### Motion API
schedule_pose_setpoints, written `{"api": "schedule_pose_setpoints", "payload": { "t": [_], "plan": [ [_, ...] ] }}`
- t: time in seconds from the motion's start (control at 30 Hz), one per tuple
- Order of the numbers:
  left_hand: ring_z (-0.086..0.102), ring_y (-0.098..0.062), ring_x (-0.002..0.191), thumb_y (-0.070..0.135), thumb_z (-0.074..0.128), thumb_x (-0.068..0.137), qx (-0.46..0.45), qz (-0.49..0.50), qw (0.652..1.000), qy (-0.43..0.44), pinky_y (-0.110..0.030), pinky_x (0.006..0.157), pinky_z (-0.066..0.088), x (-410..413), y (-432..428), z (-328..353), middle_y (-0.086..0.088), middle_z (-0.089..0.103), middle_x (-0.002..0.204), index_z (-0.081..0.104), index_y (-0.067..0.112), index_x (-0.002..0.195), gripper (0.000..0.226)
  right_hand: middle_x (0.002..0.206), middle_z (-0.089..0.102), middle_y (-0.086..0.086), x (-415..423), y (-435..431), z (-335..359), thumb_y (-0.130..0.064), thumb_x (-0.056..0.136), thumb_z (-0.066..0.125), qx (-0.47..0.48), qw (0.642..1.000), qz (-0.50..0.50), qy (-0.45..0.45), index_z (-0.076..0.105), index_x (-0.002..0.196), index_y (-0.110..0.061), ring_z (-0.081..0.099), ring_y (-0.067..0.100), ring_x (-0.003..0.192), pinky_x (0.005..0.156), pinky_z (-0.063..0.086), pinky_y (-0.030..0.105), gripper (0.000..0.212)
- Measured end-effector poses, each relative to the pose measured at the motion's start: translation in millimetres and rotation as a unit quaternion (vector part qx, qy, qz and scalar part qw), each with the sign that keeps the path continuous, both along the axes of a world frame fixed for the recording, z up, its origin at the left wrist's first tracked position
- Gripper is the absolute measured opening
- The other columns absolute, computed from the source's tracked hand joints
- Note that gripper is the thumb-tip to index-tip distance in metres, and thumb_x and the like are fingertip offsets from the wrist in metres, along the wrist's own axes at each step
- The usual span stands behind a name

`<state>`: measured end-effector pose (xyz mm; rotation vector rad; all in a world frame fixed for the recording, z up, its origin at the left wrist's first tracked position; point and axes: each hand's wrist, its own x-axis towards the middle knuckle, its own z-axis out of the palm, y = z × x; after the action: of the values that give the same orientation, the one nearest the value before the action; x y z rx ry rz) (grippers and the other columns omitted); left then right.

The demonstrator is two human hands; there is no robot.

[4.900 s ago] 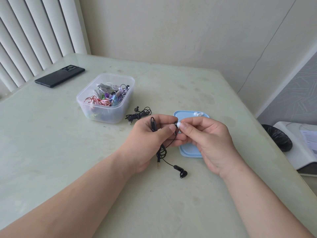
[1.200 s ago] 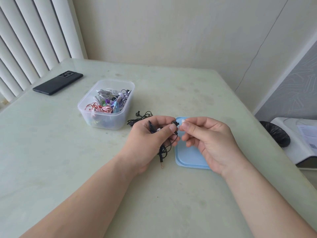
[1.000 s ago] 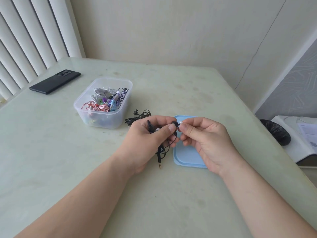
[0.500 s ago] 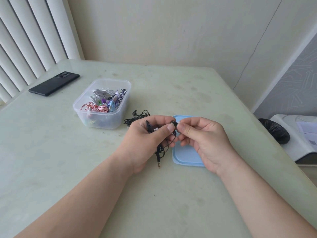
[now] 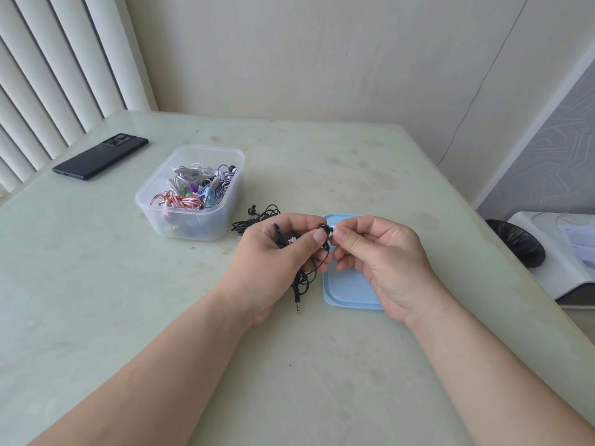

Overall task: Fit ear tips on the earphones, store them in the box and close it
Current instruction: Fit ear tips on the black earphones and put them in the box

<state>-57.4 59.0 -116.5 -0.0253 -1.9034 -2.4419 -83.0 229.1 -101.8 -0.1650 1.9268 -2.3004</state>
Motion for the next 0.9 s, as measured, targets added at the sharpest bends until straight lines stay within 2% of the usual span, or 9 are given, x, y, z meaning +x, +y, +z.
{"api": "schedule_pose_setpoints", "payload": {
  "t": [0.17, 0.4, 0.57, 0.8, 0.9],
  "plan": [
    [0.068, -0.019, 0.071, 0.003, 0.068, 0.097, 0.004, -0.003, 1.0, 0.001, -0.032, 0.071, 0.058, -0.1, -0.4, -0.4, -0.008, 0.073, 0.083, 0.074, 0.0, 0.108, 0.013, 0.082, 0.07, 0.016, -1.3, 1.1, -1.9, -0.002, 0.088, 0.073, -0.007, 1.0, 0.003, -0.004, 0.074, 0.088, -0.005, 0.065, 0.029, 0.072, 0.063, 0.053, 0.034, 0.003],
    [0.067, -0.018, 0.071, 0.003, 0.069, 0.097, 0.008, -0.007, 1.0, -0.002, -0.03, 0.07, 0.058, 0.2, -1.4, -0.1, -0.009, 0.073, 0.085, 0.075, 0.002, 0.109, 0.013, 0.081, 0.072, 0.012, -1.8, 1.4, -2.2, -0.003, 0.089, 0.072, -0.005, 1.0, 0.013, 0.002, 0.074, 0.089, -0.005, 0.067, 0.025, 0.069, 0.063, 0.053, 0.033, 0.003],
    [0.068, -0.018, 0.073, 0.004, 0.069, 0.097, 0.007, -0.007, 1.0, -0.007, -0.028, 0.07, 0.058, 0.1, -2.1, 0.4, -0.009, 0.074, 0.086, 0.075, 0.004, 0.107, 0.012, 0.084, 0.071, 0.016, -2.3, 0.7, -4.3, -0.005, 0.09, 0.073, 0.016, 1.0, 0.017, 0.012, 0.074, 0.091, -0.005, 0.067, 0.035, 0.077, 0.065, 0.053, 0.035, 0.001],
    [0.068, -0.018, 0.072, 0.003, 0.07, 0.097, -0.006, 0.001, 1.0, 0.0, -0.031, 0.072, 0.058, 0.4, 0.6, -0.7, -0.008, 0.074, 0.083, 0.076, 0.004, 0.104, 0.01, 0.078, 0.073, 0.012, 0.3, -0.3, -2.3, -0.006, 0.092, 0.072, 0.039, 0.998, 0.022, 0.035, 0.074, 0.088, -0.009, 0.069, 0.028, 0.072, 0.067, 0.051, 0.037, 0.006],
    [0.068, -0.019, 0.072, 0.003, 0.069, 0.097, 0.0, -0.001, 1.0, 0.005, -0.032, 0.072, 0.059, 1.2, -1.2, 0.1, -0.008, 0.073, 0.083, 0.074, 0.002, 0.105, 0.01, 0.077, 0.074, 0.017, 3.0, -1.5, 0.7, -0.009, 0.092, 0.071, 0.033, 0.998, 0.024, 0.038, 0.074, 0.089, -0.006, 0.072, 0.032, 0.069, 0.069, 0.051, 0.04, 0.005]
  ]
}}
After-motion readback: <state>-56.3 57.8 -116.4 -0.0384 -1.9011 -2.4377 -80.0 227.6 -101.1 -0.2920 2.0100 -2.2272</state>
